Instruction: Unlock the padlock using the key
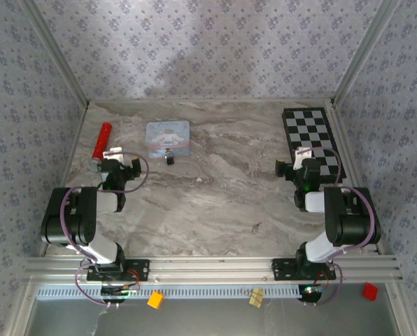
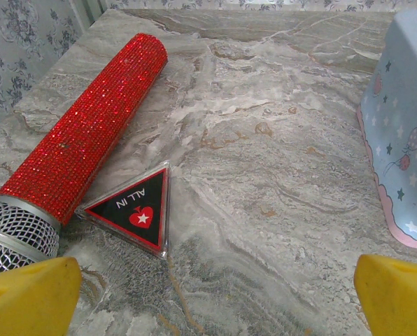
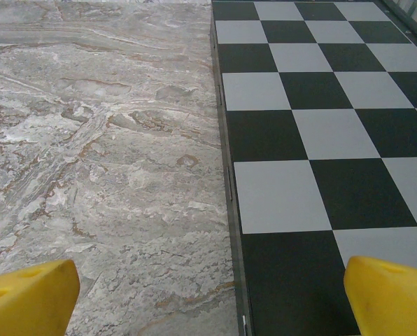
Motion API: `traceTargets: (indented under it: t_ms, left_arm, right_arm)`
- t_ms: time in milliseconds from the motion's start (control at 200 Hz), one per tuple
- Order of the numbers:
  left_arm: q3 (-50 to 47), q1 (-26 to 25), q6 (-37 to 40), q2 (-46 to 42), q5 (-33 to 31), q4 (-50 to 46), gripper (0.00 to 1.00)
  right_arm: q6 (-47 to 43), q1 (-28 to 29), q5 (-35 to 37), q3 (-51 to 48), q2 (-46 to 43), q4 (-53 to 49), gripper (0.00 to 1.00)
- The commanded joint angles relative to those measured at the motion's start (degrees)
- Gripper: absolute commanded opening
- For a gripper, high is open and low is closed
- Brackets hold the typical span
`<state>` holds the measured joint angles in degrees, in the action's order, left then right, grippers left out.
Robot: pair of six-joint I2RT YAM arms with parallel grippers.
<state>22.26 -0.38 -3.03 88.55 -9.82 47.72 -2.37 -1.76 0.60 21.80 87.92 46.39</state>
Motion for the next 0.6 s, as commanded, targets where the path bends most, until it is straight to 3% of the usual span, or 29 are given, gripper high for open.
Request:
traceTargets:
  t_ms: [0, 595]
  left_arm:
    - [0.77, 0.24, 0.29, -0.75, 0.44, 0.09, 1.00]
    - [-0.17, -1.67, 2.30, -2.91, -0.46, -0.07, 1.00]
  right_arm:
    - [0.49, -0.35, -0.38, 0.86, -0.58, -0.17, 0.99]
    - [-0.74, 0.83, 0.48, 0.47, -1.42, 0.12, 0.99]
